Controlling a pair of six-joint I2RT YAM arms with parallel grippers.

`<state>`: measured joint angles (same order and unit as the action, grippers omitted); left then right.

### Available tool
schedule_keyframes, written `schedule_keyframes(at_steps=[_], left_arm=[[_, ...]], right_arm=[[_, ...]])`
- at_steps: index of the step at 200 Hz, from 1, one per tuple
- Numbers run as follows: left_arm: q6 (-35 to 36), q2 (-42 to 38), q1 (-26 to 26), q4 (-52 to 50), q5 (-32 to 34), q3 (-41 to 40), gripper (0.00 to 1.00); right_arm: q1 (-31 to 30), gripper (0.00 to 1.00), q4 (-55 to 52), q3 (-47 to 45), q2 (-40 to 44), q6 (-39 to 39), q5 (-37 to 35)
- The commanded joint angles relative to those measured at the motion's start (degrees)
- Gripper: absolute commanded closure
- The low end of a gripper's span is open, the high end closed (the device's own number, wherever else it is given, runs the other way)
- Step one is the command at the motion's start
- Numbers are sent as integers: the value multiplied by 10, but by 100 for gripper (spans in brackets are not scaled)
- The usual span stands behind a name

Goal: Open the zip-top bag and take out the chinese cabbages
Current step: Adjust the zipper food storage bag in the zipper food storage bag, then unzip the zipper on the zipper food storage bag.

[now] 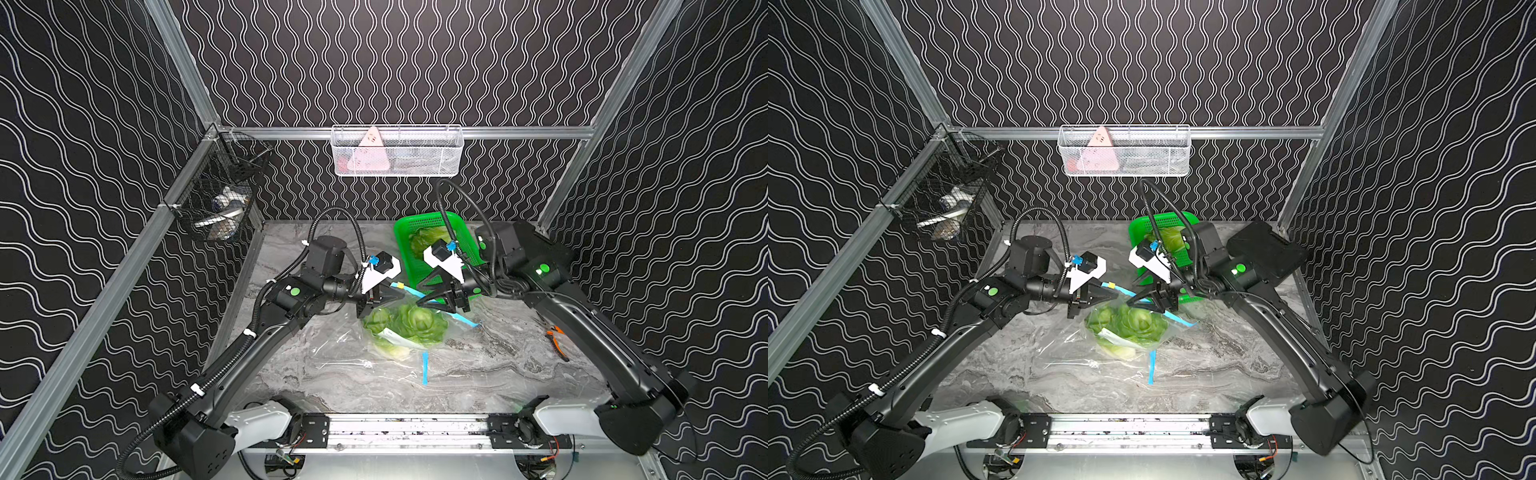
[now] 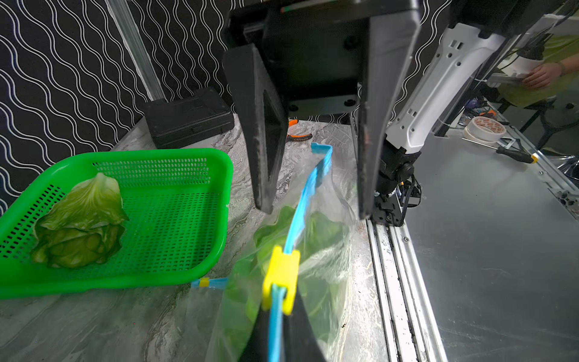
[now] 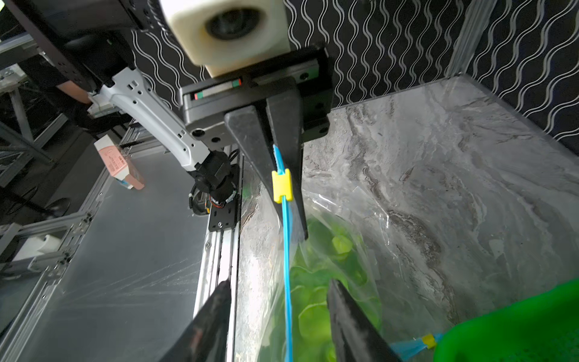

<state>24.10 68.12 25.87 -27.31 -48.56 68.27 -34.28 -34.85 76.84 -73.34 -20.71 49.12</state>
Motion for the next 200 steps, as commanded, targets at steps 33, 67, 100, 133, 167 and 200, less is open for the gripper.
schedule_keyframes(at_steps=[33, 67, 100, 133, 167, 200], left_arm=[[-1, 3, -3, 4, -16, -5, 100], [-13, -1, -7, 22, -23, -10, 100], [-23, -1, -9, 25, -23, -11, 100], [-26, -4, -11, 31, -22, -16, 100], [-29, -7, -11, 34, -24, -15, 100], [-31, -10, -13, 39, -24, -19, 100]], right_arm=[[-43, 45, 294, -57, 21, 126, -52], [-54, 47, 271, -29, -15, 89, -54], [-54, 53, 262, -32, -22, 79, -37], [-54, 59, 245, -33, -25, 72, -27], [-54, 62, 229, -30, -27, 57, -32], [-53, 65, 224, -32, -25, 60, -40]])
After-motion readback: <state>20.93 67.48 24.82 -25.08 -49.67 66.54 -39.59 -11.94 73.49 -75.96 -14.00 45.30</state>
